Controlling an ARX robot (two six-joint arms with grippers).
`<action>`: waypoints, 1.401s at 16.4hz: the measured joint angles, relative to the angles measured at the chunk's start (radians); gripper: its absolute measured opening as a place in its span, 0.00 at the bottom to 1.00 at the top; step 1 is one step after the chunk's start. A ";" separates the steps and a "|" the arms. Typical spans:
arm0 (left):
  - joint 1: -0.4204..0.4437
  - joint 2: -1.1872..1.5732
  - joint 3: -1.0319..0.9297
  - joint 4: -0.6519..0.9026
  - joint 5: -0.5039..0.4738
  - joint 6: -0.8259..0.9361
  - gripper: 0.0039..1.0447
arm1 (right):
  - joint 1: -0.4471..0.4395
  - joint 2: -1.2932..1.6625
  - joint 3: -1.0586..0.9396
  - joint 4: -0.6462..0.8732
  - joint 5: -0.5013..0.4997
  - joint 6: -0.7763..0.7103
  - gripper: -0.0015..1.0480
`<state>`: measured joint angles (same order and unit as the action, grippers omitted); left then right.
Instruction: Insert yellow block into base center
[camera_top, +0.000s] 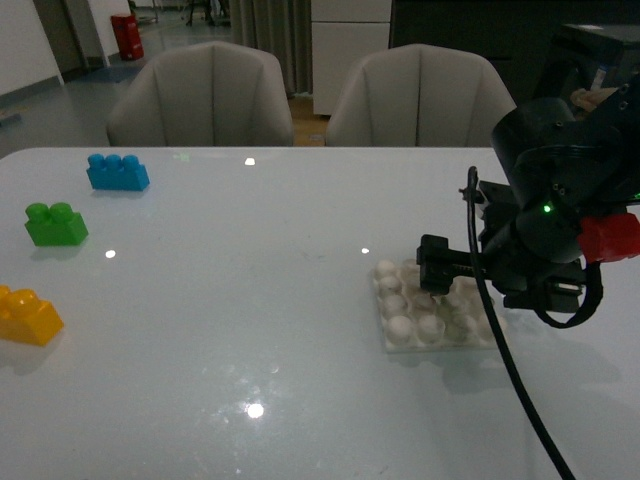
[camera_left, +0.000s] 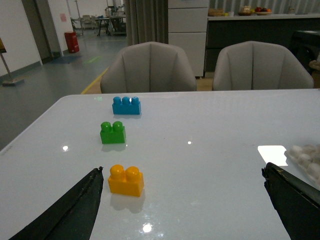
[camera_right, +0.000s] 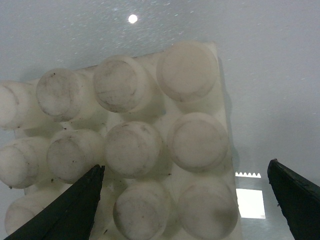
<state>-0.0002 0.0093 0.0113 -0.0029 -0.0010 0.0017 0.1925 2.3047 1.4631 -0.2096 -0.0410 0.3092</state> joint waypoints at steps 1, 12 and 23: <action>0.000 0.000 0.000 0.000 0.000 0.000 0.94 | 0.014 0.000 -0.002 0.001 -0.004 0.012 0.94; 0.000 0.000 0.000 0.000 0.001 0.000 0.94 | 0.204 0.035 0.085 -0.045 -0.092 0.250 0.94; 0.000 0.000 0.000 0.000 0.000 0.000 0.94 | 0.224 0.030 0.094 -0.032 -0.135 0.298 0.94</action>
<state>-0.0002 0.0093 0.0113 -0.0029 -0.0010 0.0017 0.4160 2.3344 1.5570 -0.2417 -0.1761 0.6075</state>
